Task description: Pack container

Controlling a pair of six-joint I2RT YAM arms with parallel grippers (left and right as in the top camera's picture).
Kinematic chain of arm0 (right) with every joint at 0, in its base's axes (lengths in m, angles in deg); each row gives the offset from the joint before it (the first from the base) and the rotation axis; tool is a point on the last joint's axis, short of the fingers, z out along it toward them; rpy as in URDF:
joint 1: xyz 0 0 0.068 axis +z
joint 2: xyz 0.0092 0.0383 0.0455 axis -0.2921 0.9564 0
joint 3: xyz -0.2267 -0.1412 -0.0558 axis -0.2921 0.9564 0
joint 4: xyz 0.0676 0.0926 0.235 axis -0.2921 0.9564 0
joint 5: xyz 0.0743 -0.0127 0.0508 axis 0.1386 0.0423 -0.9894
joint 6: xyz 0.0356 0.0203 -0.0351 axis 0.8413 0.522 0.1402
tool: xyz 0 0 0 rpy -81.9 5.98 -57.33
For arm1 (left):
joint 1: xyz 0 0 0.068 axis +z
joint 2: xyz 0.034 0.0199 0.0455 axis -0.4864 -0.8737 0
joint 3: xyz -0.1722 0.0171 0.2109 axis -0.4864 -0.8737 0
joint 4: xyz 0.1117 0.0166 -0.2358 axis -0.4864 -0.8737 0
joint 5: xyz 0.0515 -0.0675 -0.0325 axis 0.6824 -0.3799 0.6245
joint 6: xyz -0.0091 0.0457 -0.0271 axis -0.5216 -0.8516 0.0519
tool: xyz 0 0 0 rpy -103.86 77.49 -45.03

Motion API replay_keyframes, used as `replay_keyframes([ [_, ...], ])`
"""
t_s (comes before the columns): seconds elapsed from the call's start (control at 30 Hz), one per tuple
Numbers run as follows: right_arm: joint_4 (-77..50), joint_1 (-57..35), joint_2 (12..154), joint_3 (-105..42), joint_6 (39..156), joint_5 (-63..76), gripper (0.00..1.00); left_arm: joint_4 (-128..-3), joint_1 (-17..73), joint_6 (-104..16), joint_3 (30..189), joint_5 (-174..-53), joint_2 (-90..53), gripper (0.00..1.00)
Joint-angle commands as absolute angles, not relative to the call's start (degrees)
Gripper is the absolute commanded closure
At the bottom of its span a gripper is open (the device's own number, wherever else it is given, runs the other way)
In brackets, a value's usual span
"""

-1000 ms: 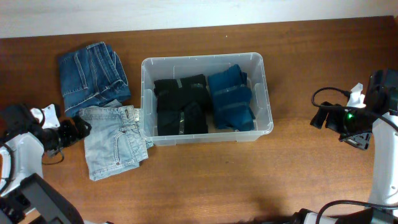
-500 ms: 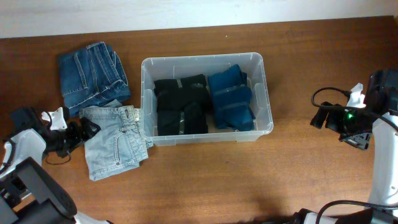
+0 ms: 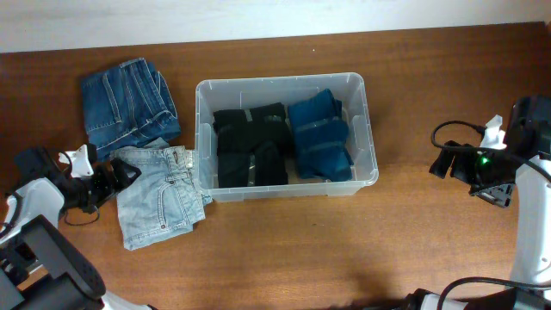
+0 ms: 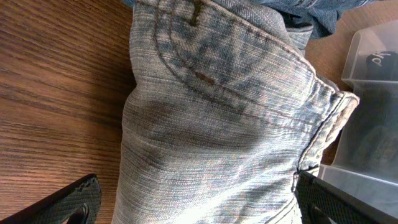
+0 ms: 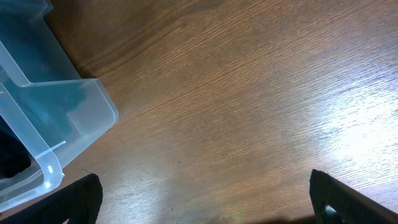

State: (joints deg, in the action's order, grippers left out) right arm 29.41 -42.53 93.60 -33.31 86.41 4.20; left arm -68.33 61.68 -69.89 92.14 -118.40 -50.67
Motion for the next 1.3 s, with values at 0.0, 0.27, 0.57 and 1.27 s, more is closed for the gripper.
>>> replay_keyframes([
  [0.0, 29.4, -42.9, 93.6, -33.3, 86.7, 4.4, 0.02, -68.0, 61.5, -70.9, 91.2, -119.4, -51.3, 0.01],
  [0.27, 29.3, -42.9, 93.6, -33.3, 86.7, 4.4, 0.01, -63.9, 61.5, -70.9, 86.8, -119.5, -51.5, 0.01],
  [0.57, 29.4, -42.9, 93.6, -33.3, 86.7, 4.4, 0.02, -62.7, 61.5, -70.9, 85.1, -124.9, -51.5, 0.01],
  [1.27, 29.3, -42.9, 93.6, -33.3, 86.7, 4.4, 0.02, -55.8, 61.4, -70.6, 77.2, -125.9, -51.8, 0.01],
])
